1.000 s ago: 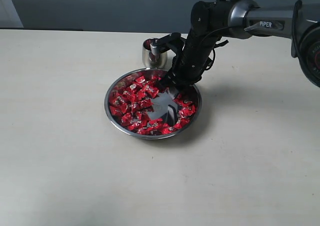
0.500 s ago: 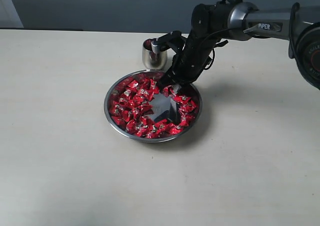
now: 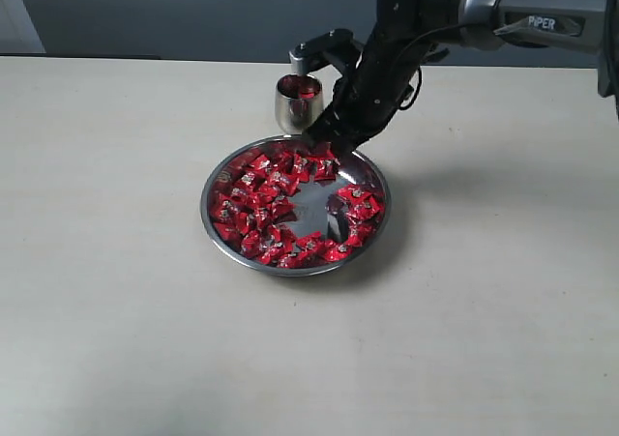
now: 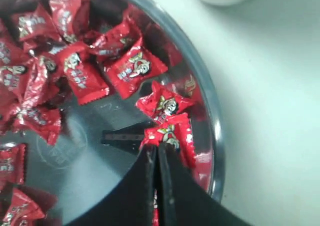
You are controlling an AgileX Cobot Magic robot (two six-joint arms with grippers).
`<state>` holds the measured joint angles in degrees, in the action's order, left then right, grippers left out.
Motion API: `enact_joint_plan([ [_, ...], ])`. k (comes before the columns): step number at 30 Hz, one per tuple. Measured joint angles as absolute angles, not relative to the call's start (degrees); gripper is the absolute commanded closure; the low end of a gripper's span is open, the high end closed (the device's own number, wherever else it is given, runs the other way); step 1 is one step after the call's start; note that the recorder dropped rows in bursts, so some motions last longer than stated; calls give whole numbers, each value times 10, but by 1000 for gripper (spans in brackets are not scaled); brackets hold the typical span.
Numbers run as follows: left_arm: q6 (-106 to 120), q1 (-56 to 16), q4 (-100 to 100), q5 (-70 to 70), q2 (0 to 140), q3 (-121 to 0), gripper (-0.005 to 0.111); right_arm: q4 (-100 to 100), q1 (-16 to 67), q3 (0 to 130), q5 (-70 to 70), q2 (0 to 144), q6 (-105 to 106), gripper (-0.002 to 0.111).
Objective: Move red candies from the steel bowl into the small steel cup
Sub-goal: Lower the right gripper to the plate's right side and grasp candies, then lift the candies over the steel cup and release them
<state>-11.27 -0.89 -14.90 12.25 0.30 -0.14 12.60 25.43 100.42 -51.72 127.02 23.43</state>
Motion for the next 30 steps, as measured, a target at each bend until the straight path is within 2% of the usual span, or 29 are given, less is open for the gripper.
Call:
enact_joint_plan([
  [4,-113,-9,-149,122,3,-1,106,126,254,1004,-483,1256,242,109],
  [17,-113,-9,-149,122,3,-1,106,174,254,1004,-184,1264,256,109],
  [24,-113,-9,-149,122,3,-1,106,182,254,1015,-151,1317,259,109],
  [25,-113,-9,-149,122,3,-1,106,182,254,1019,-151,1321,262,108],
  [30,-113,-9,-149,122,3,-1,106,183,254,1024,-143,1321,272,86],
])
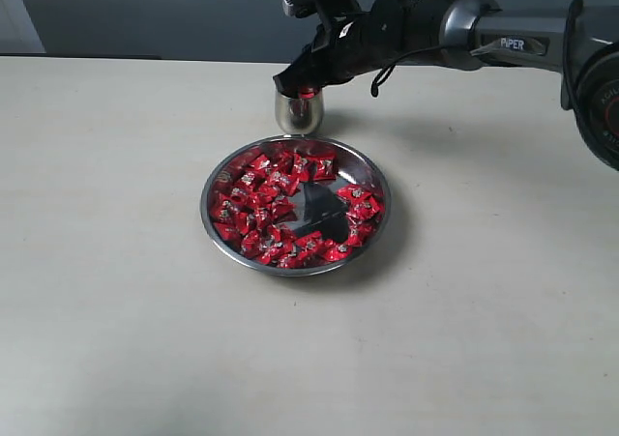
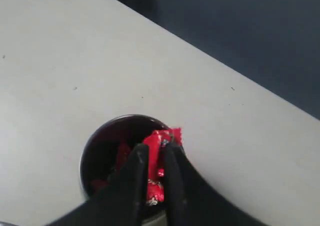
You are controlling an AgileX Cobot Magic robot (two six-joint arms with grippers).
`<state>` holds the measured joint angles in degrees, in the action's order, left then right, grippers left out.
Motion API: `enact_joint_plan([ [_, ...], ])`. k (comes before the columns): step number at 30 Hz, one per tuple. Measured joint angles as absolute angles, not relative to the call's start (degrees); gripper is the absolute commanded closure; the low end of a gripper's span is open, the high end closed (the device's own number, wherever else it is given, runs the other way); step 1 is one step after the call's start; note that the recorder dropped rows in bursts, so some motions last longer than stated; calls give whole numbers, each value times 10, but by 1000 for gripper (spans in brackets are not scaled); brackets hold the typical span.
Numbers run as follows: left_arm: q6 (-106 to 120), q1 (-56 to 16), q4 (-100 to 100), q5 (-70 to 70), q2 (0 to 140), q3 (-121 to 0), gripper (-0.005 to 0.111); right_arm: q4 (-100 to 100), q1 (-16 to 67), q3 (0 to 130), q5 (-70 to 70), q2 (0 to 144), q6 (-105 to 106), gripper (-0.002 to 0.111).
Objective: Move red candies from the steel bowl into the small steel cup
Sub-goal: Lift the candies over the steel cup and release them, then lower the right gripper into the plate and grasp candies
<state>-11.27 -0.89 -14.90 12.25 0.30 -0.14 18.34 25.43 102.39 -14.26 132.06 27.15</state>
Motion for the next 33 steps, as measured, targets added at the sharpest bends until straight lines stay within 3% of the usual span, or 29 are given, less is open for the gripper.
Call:
enact_joint_plan([
  [7,-113,-9,-149,122,3,-1,106,185,254,1024,-180,1317,272,85],
  [19,-113,-9,-149,122,3,-1,106,208,254,1025,-588,1268,326,84],
  [25,-113,-9,-149,122,3,-1,106,302,261,1025,-649,1285,400,57],
  [33,-113,-9,-149,122,3,-1,106,320,298,1025,-636,1310,424,62],
])
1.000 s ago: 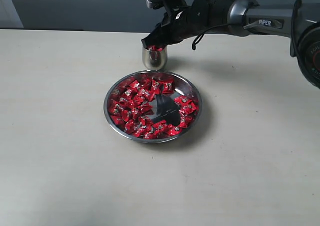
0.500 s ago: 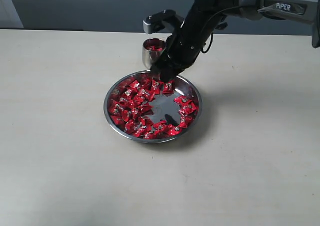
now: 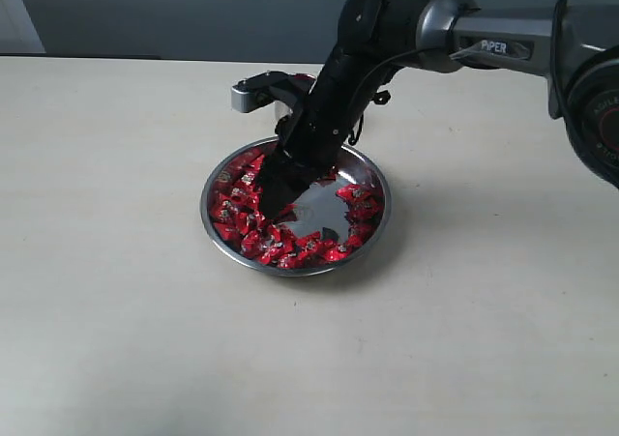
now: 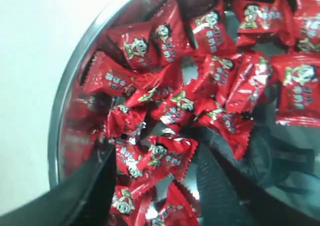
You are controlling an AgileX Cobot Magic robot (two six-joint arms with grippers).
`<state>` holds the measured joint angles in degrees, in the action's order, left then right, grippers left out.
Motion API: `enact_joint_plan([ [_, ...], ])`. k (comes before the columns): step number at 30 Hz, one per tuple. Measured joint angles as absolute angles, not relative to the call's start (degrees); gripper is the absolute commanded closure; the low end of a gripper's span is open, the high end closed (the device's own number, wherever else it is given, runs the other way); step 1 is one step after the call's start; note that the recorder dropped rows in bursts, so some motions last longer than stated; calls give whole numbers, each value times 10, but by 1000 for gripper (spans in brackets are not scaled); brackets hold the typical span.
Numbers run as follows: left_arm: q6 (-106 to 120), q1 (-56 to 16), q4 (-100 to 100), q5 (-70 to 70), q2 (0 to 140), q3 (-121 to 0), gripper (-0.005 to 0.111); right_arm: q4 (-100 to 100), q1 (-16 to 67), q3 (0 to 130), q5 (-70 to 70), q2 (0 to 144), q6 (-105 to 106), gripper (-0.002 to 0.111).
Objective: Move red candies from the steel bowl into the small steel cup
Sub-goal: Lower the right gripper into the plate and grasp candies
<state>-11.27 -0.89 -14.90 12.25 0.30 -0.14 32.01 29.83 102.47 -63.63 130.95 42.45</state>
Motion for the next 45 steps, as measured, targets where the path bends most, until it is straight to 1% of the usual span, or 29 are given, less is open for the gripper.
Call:
enact_joint_plan([
  [18,-113,-9,-149,122,3,-1,106,289,310,1025,-629,1350,417,63],
  [19,-113,-9,-149,122,3,-1,106,289,310,1025,-629,1350,417,66],
  [21,-113,-9,-149,122,3,-1,106,289,310,1025,-626,1350,417,75],
  [25,-113,-9,-149,122,3,-1,106,289,310,1025,-626,1350,416,101],
  [27,-113,-9,-149,122,3,-1,106,289,310,1025,-626,1350,416,109],
  [38,-113,-9,-149,122,3,-1,106,284,306,1025,-618,1318,414,109],
  [45,-113,-9,-149,122,3,-1,106,246,287,1025,-532,1264,404,109],
])
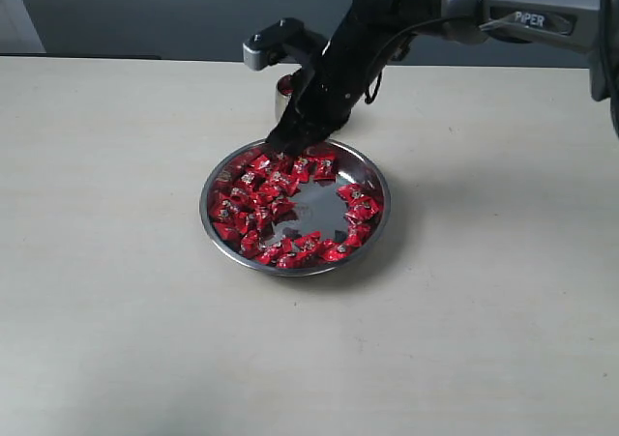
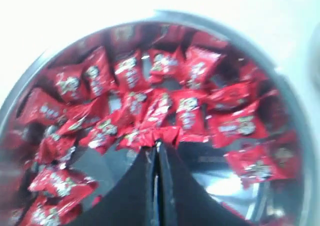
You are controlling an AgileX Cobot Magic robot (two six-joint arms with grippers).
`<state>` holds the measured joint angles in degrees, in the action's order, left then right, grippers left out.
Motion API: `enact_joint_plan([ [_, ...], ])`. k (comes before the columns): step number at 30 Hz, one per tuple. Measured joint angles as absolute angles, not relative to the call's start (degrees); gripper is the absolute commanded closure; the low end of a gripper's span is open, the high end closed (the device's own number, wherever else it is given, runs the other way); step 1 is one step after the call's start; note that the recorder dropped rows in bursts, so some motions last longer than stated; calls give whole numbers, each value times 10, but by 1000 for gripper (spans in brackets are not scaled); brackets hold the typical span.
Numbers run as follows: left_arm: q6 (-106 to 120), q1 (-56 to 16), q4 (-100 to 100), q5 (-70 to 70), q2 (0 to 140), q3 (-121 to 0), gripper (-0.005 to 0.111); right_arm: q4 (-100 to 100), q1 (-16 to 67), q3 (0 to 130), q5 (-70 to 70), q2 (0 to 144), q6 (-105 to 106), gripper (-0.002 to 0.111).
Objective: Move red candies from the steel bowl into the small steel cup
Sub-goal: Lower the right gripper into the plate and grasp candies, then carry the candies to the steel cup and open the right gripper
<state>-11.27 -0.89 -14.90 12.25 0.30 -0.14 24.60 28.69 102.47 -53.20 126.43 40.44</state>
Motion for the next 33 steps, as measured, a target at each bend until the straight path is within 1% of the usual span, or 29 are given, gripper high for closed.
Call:
enact_joint_plan([
  [14,-113,-9,-149,122,3,-1,106,224,271,1025,-205,1271,400,109],
  [23,-113,-9,-149,122,3,-1,106,235,271,1025,-158,1312,400,109],
  [32,-113,-9,-149,122,3,-1,106,261,266,1025,-128,1316,390,109],
  [33,-113,-9,-149,122,3,-1,106,261,264,1025,-128,1316,384,107],
])
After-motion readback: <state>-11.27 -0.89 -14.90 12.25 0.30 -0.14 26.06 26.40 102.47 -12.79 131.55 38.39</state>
